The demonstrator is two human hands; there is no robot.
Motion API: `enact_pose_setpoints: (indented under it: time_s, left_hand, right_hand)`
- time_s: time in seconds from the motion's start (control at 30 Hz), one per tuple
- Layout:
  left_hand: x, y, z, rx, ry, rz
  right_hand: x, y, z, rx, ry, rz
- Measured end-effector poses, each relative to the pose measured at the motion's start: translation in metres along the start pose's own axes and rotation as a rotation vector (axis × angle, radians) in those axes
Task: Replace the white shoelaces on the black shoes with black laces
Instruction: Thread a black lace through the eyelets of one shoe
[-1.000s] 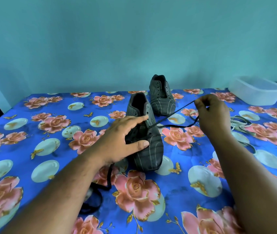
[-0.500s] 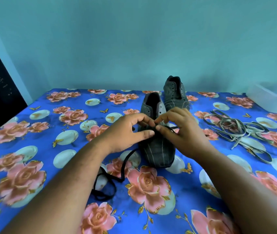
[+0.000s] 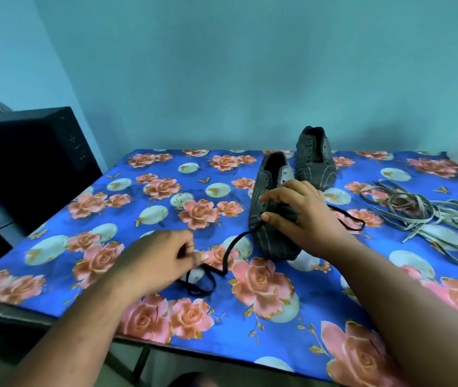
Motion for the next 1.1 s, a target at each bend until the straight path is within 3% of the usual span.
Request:
enact_pose_setpoints:
  time_s: [0.27,0.5,0.77,0.9,1.03,1.1]
  left_hand:
    - [-0.001,0.033,-0.009,-0.007,0.157,-0.253]
    - [0.001,0.042,-0.012,-0.007,0.381,-0.186]
    - [0.005,0.032,-0.001,-0.203,0.210,-0.222]
    - [0.010,0.020,0.022,-0.377,0.256,-0.216]
    - [0.011,-0.006,0.041,-0.479,0.148,-0.119]
    - [0.006,-0.024,0.044,-0.434,0.252,-0.097]
  right_hand:
    - [0.019,0.006,-0.004,0.038,0.040,0.094]
    - [0.033,0.011,-0.006,0.072,0.068,0.176]
    - [0.082,0.035,-0.044,0.231,0.327,0.464]
    - [0.092,0.041,-0.047,0.213,0.333,0.557]
    - [0.092,0.037,-0.040,0.226,0.214,0.518]
    - [0.087,0.030,-0.028,0.139,0.189,0.451]
Point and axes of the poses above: each hand's wrist, its own y-axis away from the middle knuckle, its own z-axis out of the back of the hand, x = y × z, the point moved 9 cm from there along -y, towards the middle knuckle, and after that the axes turned 7 degrees about -z, right-handed, at the moved point
